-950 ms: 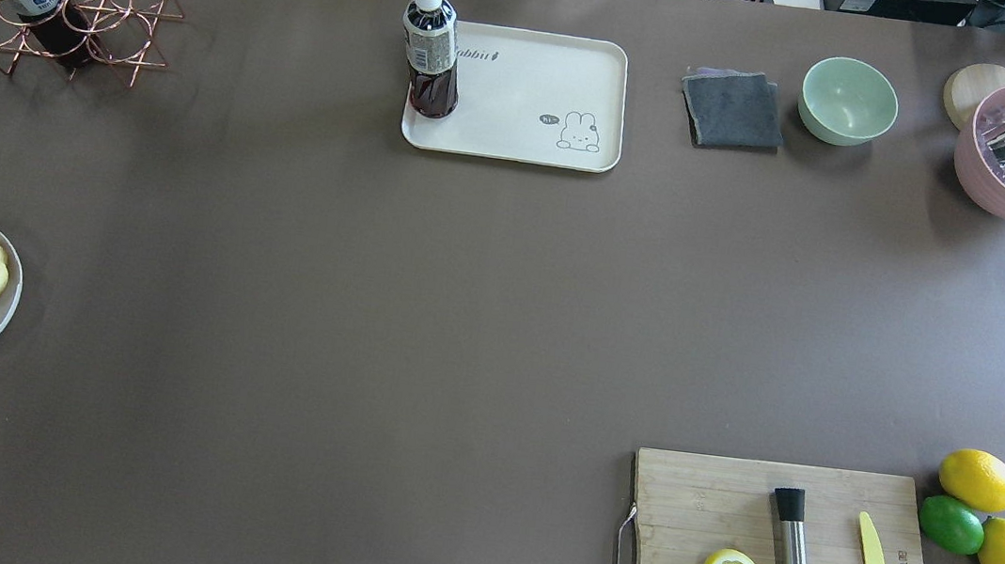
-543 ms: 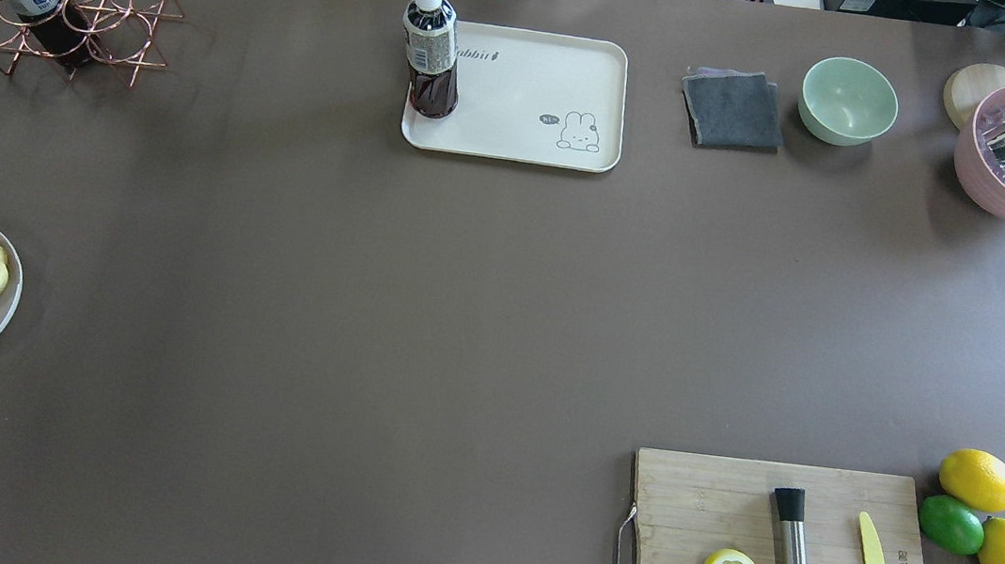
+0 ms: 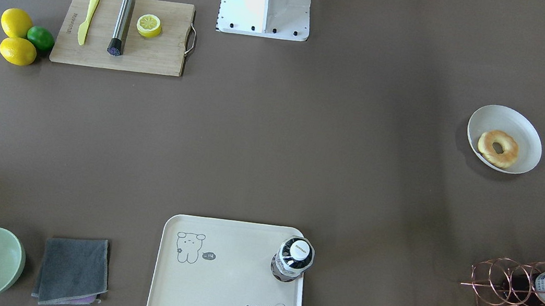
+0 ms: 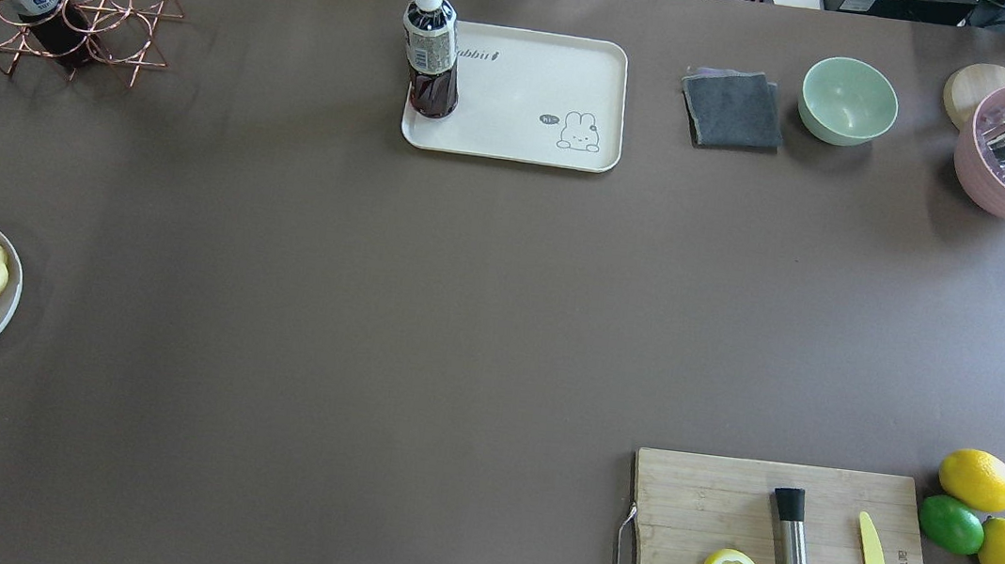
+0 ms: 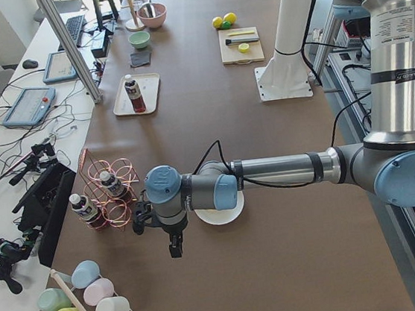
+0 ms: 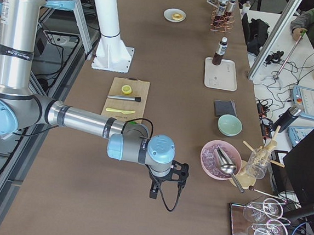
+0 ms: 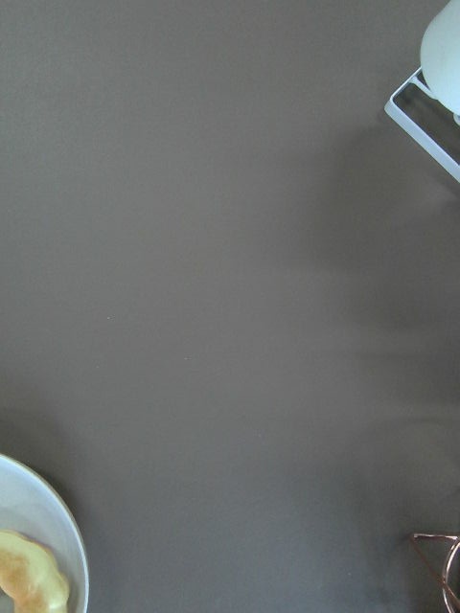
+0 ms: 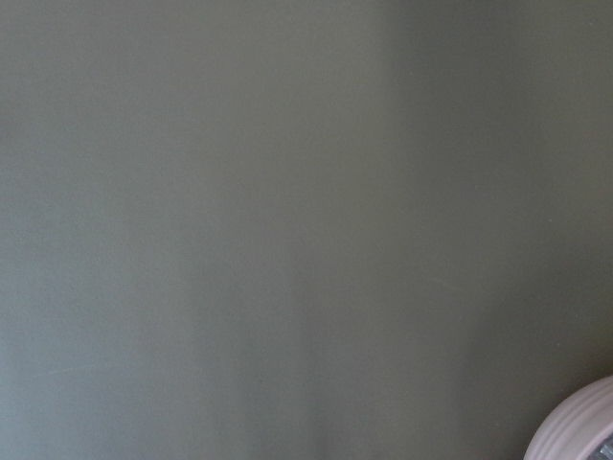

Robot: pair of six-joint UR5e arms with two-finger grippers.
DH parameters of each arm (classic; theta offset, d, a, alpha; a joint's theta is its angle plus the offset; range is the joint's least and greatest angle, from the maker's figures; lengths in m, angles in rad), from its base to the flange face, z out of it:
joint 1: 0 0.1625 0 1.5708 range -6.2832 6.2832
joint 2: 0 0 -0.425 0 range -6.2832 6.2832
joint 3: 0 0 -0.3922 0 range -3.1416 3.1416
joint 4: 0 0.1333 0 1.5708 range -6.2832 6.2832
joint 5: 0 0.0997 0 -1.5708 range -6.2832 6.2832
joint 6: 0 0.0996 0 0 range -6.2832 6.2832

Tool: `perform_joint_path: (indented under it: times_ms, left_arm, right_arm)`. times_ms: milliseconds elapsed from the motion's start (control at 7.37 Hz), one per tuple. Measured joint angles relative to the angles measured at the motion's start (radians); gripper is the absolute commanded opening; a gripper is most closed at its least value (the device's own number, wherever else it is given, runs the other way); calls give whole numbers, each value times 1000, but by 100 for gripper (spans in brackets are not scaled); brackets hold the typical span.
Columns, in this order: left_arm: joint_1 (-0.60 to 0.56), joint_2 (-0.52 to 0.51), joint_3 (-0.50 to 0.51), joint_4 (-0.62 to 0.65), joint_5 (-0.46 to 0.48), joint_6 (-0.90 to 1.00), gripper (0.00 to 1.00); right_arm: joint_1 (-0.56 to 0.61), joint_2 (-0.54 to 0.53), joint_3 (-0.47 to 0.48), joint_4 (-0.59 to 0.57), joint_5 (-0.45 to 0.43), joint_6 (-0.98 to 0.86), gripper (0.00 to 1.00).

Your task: Place donut on tray

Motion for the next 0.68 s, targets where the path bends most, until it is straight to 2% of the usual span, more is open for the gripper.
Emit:
perform_joint_path:
  times_ms: [136, 407, 679]
  left_arm:
    - [-1, 19, 5, -72, -1, 0, 98]
    - [1, 40, 22, -232, -2, -34, 98]
    - [19, 49, 34, -326, -16, -90, 98]
  right_arm:
    - [8, 2, 14, 0, 6, 1, 100]
    - [16, 0, 66, 24, 74, -5, 100]
    - [15, -15, 92, 112, 132, 1, 100]
